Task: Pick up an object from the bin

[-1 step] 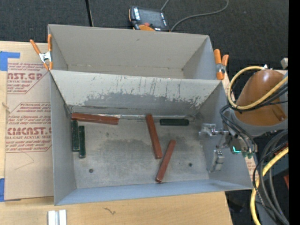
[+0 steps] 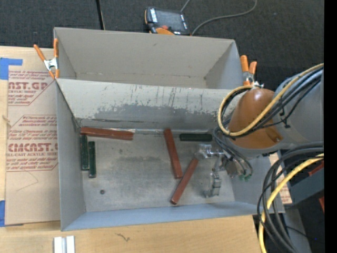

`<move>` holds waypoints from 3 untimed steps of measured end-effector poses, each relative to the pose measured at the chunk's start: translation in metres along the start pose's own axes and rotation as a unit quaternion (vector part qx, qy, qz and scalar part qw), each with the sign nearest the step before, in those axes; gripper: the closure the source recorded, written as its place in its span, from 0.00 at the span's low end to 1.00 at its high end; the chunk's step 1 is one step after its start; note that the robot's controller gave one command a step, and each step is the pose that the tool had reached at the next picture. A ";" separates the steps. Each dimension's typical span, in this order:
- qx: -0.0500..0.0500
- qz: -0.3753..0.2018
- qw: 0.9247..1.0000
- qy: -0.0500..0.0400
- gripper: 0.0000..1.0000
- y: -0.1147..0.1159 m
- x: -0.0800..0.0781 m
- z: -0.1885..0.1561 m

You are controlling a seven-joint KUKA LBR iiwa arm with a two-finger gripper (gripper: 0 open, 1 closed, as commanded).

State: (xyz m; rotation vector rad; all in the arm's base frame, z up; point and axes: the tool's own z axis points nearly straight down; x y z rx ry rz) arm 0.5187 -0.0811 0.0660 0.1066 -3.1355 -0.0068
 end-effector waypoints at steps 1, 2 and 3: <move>0.000 -0.038 0.999 -0.003 0.00 0.078 -0.011 -0.007; 0.002 -0.177 0.984 -0.004 0.00 0.116 0.004 -0.084; 0.001 -0.237 0.971 0.001 0.00 0.167 -0.004 0.001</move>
Offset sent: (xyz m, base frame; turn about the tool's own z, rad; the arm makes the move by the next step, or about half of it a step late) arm 0.0056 0.0723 0.0073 -0.0676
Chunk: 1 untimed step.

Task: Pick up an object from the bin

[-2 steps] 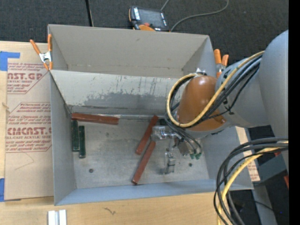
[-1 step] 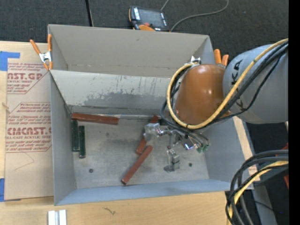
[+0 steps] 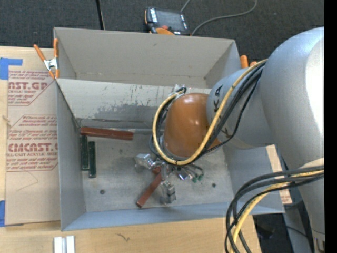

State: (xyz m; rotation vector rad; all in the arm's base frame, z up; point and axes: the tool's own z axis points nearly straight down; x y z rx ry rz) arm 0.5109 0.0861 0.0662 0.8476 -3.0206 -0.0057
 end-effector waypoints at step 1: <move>0.002 0.002 1.000 -0.002 1.00 -0.003 -0.001 -0.004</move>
Offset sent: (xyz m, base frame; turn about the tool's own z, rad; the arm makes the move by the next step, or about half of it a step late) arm 0.0000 0.0000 0.0000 0.0000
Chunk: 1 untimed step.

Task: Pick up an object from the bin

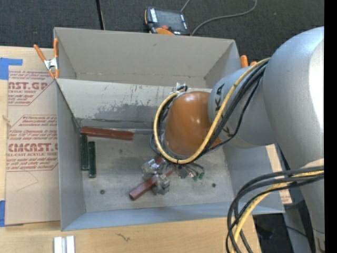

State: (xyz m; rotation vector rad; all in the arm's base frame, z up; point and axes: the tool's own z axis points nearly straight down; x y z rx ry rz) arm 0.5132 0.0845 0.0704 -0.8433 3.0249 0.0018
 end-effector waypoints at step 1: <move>0.002 -0.001 1.000 -0.004 1.00 -0.011 0.018 -0.204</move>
Offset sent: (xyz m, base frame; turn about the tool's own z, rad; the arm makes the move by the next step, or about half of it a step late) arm -0.0117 -0.0199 0.1995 -0.0039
